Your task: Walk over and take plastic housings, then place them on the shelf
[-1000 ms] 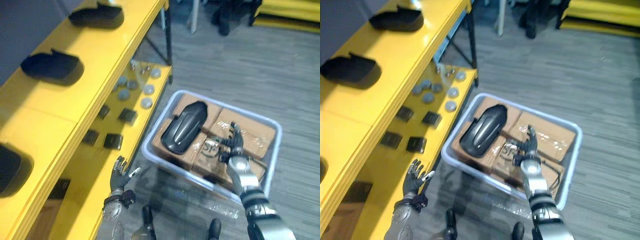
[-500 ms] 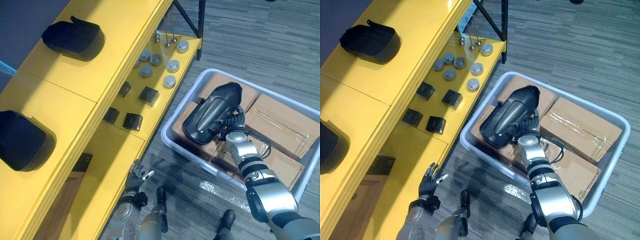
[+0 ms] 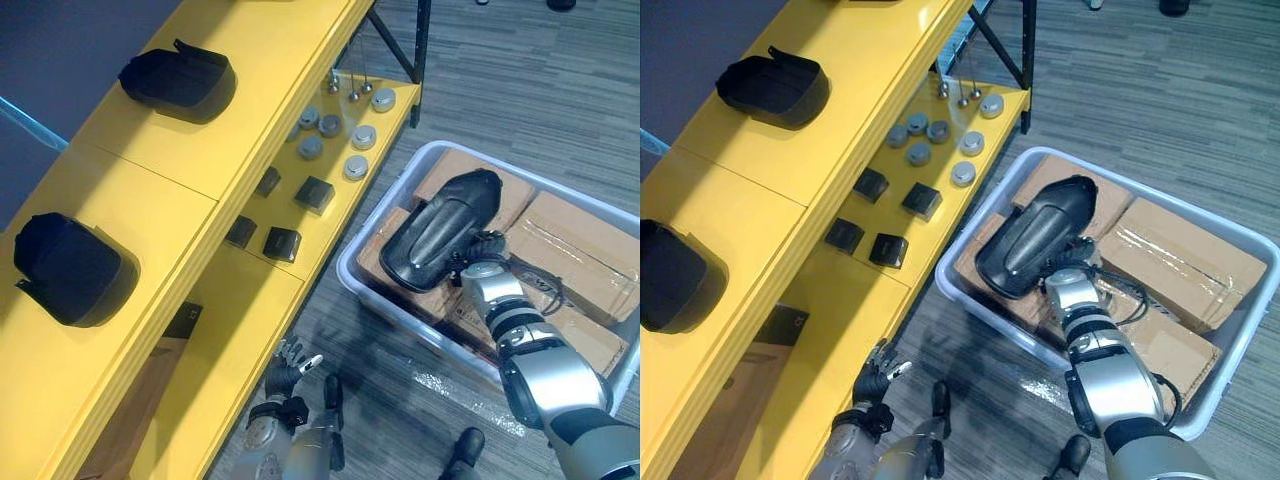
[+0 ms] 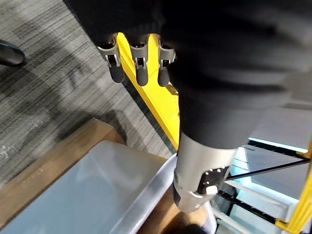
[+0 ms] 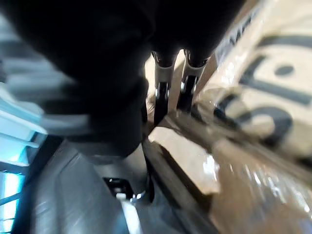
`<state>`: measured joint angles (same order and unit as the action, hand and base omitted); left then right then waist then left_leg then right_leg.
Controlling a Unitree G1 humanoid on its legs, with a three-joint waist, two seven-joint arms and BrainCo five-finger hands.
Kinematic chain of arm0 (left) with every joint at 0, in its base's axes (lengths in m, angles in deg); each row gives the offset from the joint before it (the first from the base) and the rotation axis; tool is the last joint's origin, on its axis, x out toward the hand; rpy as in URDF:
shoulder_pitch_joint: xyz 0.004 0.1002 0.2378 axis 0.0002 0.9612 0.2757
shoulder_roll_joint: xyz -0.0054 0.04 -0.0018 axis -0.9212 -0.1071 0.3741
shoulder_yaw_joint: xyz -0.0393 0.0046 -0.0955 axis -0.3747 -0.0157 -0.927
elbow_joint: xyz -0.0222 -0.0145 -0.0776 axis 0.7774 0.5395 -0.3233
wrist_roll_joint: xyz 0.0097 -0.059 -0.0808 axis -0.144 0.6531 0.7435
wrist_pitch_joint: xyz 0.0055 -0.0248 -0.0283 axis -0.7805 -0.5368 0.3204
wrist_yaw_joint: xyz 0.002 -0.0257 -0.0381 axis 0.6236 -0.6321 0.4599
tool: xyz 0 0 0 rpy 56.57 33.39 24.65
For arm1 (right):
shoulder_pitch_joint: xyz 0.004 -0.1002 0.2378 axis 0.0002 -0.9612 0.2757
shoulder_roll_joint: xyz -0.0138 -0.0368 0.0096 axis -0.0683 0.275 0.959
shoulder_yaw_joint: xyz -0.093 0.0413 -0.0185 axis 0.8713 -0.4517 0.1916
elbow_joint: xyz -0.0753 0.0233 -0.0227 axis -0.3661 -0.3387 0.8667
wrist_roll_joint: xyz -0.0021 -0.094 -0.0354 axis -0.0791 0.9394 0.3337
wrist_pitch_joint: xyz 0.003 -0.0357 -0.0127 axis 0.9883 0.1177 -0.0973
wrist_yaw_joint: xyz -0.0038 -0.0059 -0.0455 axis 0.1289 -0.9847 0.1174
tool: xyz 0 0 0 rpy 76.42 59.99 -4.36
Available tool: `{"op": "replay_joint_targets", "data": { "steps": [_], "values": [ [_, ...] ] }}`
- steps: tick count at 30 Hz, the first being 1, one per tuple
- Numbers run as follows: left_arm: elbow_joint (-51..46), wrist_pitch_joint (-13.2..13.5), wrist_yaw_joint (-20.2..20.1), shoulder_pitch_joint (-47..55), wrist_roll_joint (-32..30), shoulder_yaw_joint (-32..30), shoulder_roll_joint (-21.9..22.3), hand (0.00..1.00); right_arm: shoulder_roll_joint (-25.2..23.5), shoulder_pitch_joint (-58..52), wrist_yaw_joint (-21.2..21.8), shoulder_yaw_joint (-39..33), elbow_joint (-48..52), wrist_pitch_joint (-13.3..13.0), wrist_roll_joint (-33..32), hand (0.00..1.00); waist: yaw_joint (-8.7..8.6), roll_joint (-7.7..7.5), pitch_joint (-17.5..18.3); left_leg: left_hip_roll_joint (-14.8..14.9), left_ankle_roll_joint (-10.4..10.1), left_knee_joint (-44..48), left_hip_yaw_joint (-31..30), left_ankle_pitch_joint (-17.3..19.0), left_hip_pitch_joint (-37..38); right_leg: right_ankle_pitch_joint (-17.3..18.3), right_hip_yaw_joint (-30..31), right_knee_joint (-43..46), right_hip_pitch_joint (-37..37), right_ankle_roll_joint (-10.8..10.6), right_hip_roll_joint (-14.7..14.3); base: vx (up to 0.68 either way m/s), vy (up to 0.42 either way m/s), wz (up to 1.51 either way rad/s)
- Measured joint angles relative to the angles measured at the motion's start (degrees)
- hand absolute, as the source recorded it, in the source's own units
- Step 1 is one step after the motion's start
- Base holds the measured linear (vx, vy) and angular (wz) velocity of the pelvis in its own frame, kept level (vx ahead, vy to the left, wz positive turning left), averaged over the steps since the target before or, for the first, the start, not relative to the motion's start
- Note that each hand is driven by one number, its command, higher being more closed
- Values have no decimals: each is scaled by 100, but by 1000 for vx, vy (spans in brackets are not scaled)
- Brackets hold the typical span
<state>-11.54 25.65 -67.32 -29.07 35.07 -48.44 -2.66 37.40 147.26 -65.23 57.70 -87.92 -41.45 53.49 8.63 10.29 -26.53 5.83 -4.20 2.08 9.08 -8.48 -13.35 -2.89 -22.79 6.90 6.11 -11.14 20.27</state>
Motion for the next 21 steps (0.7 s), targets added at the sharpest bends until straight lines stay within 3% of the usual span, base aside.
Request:
{"op": "replay_joint_targets", "data": {
  "steps": [9, 11, 16, 21],
  "values": [
    [-31, 110, -134, 182, 113, 226, -19, 0, 523, 452, 394, -2, -774, 661, 767, 100, 65, 181, -39, -112, 4, 0, -182, -25, 65, 171, -182, 254, -117, -59, 140, 43, 9, 13],
    [-69, 111, -141, 248, 142, 226, -49, 0, 663, 451, 564, -2, -871, 706, 917, 100, 31, 223, -55, -153, 3, -31, -294, -71, 63, 252, -290, 368, -141, -67, 192, 14, -6, 25],
    [-351, 111, -240, 431, 220, 225, -217, 0, 1072, 471, 1075, 154, -871, 633, 1528, 100, 1, 238, -57, -187, 2, -224, -443, -228, 66, 332, -439, 535, -116, -62, 235, 0, -2, 18],
    [-661, 107, -330, 501, 219, 218, -368, 0, 1433, 467, 1402, 497, -731, 87, 2137, 100, -25, 231, -64, -196, 9, -248, -471, -257, 85, 371, -451, 626, -107, -60, 260, 4, 2, 3]
  ]
}}
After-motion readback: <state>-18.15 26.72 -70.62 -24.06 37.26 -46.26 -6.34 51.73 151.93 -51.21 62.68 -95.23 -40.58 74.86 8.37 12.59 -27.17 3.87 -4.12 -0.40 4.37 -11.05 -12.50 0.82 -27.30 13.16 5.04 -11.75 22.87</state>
